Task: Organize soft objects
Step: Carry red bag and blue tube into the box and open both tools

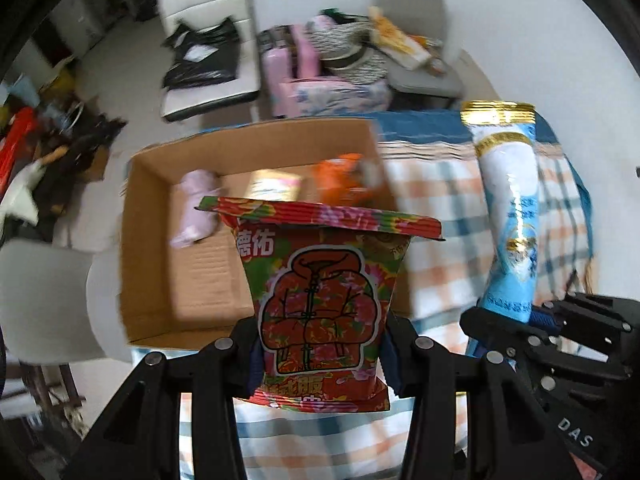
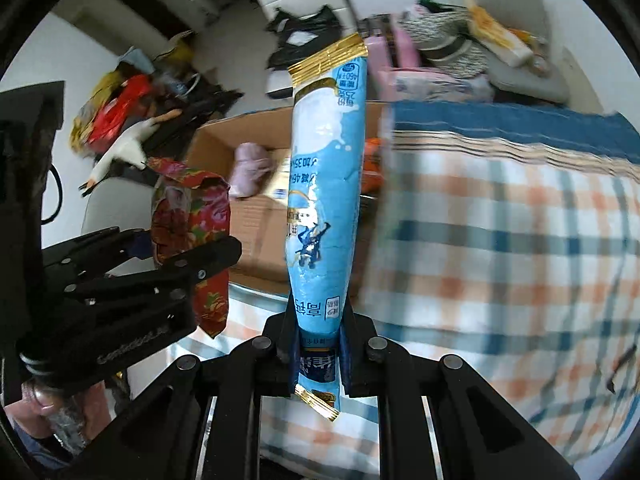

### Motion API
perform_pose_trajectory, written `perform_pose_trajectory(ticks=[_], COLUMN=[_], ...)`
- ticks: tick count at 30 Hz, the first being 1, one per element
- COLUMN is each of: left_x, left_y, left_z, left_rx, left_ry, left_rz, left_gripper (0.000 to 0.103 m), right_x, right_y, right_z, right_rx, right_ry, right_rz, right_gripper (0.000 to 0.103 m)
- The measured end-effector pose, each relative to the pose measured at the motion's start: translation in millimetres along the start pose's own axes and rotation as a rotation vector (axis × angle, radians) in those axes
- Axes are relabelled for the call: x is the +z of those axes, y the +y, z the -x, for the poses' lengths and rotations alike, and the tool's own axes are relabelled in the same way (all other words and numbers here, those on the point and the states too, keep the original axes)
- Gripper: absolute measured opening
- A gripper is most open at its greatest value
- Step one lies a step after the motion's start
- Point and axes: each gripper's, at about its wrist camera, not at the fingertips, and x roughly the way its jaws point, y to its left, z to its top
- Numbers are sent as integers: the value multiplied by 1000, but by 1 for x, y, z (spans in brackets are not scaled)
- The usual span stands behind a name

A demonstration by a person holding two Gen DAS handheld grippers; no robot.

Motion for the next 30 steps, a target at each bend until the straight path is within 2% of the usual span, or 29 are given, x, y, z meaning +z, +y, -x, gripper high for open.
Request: perform_pose_trajectory(ticks=[4,7,11,15,22,30], left_x=[2,7,15,23,25,29], left_y=[55,92,117,140,156,159], left_z=[-11,-26,-49,-85,-138,-162], left_rx=[22,38,46,30,-14,-19], left_ry=[27,62,111,192,306,374], left_rz=[65,91,97,109,158,174], left_gripper=[43,43,43,43,43,44], right_x=[18,27,37,41,53,70], right_y=[41,62,81,94,99,94], right_z=[-30,-57,-94,-137,-189,-225], right_rx=[4,22,43,58,40,24], right_ry=[19,32,52,108,189,250], right_rz=[23,-7,-72,-79,-63,-47], right_gripper=[16,16,16,16,16,18])
